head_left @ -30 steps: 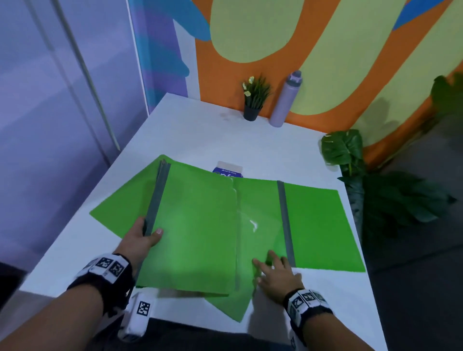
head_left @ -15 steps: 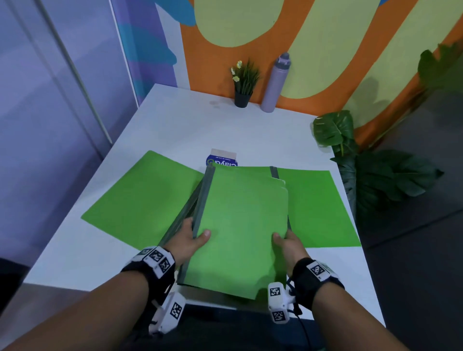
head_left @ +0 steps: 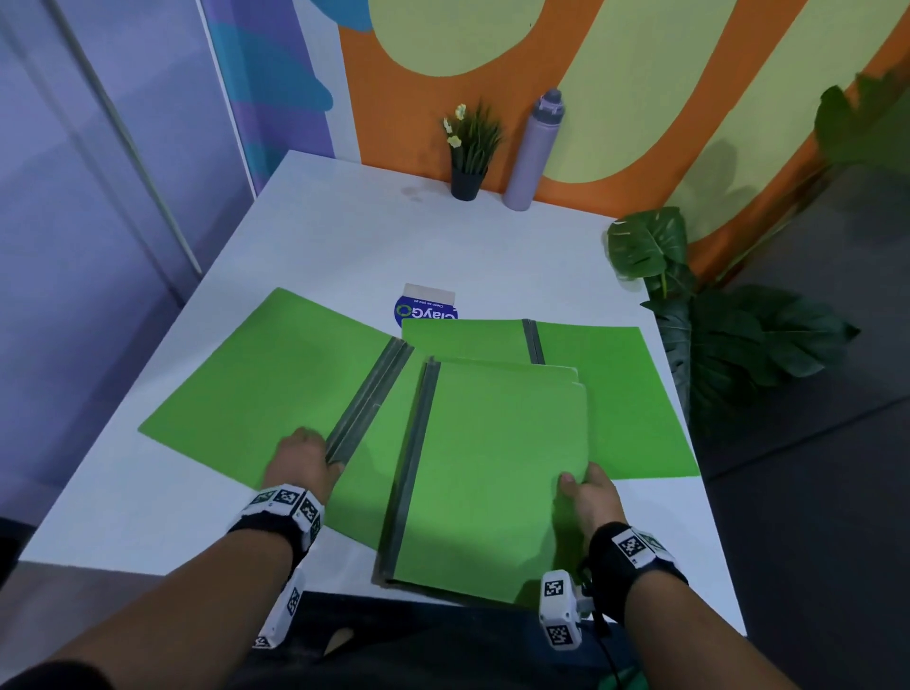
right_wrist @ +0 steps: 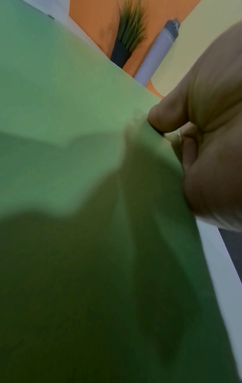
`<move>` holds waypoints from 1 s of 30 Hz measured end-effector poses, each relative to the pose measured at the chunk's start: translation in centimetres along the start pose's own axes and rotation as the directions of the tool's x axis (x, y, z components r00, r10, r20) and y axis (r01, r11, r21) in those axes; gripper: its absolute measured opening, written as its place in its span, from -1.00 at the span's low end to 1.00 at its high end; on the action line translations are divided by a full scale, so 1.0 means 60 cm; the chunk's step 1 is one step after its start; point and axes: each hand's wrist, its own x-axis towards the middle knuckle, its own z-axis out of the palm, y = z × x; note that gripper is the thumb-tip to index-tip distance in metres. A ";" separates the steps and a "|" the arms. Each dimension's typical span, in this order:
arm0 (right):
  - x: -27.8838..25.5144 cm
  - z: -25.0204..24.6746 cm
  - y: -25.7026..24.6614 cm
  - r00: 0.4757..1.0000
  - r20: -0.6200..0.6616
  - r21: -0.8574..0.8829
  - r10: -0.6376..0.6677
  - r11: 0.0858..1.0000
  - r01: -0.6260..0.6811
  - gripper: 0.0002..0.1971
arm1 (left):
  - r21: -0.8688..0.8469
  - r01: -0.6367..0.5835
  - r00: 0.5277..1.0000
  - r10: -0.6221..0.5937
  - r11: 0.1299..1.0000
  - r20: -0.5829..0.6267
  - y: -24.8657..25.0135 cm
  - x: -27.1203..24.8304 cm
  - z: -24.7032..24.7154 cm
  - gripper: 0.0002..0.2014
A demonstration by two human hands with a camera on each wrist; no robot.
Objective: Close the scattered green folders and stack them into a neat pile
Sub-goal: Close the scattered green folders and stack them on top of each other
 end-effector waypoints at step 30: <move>-0.014 0.097 -0.064 0.989 0.142 0.020 -0.041 0.999 0.038 -0.53 | -0.503 0.232 0.963 -0.269 0.833 -0.002 -0.027 -0.052 -0.072 -0.68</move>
